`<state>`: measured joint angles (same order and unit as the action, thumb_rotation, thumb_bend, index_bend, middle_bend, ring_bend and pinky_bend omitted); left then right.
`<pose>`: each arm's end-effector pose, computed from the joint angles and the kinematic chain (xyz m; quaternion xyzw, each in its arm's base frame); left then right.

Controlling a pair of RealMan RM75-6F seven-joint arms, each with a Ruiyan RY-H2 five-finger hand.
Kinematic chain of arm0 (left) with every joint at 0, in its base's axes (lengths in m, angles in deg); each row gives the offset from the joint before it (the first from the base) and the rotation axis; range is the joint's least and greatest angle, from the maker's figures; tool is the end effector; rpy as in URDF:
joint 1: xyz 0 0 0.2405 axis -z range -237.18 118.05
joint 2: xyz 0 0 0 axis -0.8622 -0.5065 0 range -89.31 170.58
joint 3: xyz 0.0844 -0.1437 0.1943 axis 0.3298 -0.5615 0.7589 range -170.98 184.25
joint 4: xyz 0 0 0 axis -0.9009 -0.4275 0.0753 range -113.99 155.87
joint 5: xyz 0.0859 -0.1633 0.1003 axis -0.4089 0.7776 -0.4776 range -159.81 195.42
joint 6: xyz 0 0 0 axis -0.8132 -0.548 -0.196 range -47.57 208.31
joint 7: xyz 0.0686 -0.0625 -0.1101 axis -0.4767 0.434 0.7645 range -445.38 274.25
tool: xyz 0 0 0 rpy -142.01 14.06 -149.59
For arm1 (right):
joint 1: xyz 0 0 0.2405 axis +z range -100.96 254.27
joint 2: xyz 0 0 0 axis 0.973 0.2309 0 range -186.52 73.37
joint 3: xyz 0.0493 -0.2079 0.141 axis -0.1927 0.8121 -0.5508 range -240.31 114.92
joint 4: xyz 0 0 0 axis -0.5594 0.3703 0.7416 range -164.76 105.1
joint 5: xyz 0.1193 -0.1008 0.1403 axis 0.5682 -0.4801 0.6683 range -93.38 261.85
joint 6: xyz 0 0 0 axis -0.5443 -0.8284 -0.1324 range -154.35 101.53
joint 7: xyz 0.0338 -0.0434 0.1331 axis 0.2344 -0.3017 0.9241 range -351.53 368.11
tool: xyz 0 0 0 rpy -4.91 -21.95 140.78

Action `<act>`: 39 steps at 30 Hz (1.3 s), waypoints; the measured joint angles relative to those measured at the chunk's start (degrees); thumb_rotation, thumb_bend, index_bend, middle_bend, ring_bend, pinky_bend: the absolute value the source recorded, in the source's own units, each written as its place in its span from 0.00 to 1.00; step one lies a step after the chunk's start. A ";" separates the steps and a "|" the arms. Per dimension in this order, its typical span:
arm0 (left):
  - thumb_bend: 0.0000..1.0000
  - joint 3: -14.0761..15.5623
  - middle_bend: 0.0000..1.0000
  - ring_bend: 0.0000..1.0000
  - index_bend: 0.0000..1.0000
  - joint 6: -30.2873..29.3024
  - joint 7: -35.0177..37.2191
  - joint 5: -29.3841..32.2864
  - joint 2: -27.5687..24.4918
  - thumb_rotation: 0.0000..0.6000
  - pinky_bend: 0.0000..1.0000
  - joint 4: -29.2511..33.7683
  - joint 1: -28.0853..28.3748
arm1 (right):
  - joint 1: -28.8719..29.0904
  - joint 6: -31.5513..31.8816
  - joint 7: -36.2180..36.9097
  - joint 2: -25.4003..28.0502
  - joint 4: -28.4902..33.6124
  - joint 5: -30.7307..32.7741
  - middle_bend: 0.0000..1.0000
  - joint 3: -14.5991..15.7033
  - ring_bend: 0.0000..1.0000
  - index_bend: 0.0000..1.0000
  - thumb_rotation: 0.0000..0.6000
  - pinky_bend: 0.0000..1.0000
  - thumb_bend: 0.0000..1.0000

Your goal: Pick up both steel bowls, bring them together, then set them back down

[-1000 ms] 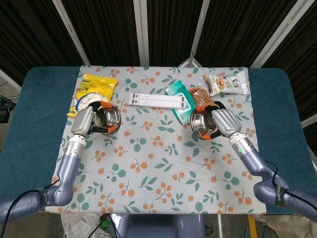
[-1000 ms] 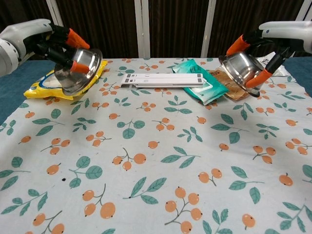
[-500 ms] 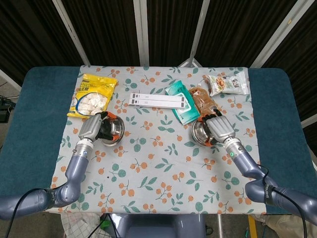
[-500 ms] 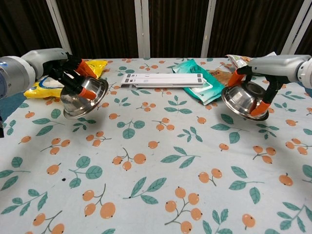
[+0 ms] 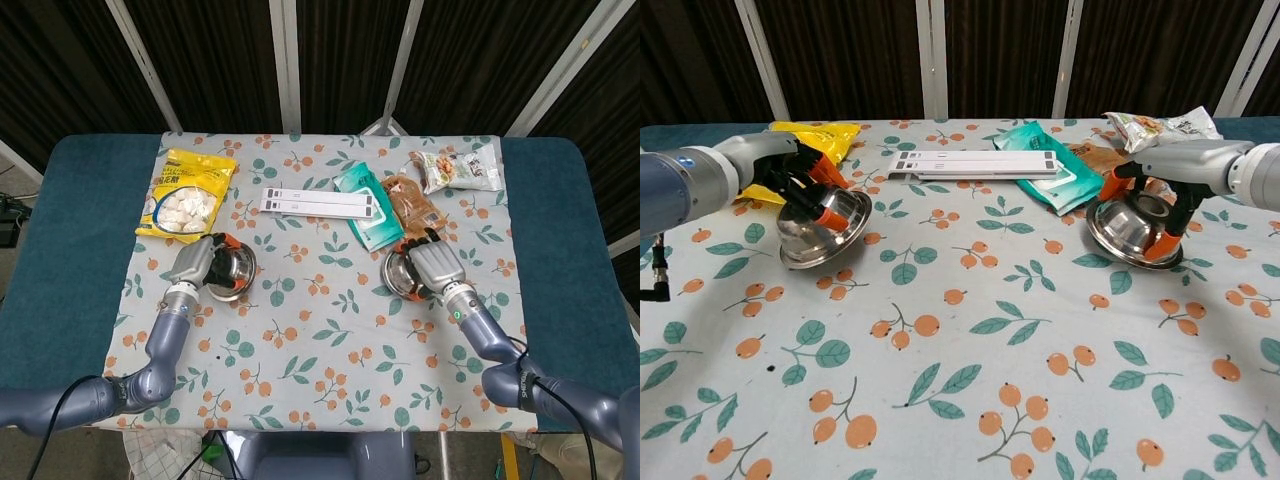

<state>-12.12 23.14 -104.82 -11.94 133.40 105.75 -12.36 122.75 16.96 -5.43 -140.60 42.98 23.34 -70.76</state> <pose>-0.1473 0.3741 -0.0211 -0.5609 -0.6006 -0.3656 0.4369 -0.2013 -0.3906 0.0117 0.7609 -0.3804 0.2779 0.4462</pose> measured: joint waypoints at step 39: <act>0.00 2.93 0.00 0.00 0.15 -7.87 11.12 -26.18 -23.38 1.00 0.04 15.55 -13.86 | -8.78 9.63 20.18 12.51 2.76 3.44 0.00 -9.23 0.08 0.05 1.00 0.00 0.07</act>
<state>-9.18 15.27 -93.70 -38.13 110.02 121.30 -26.22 113.97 26.59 14.75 -128.09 45.74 26.78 -79.99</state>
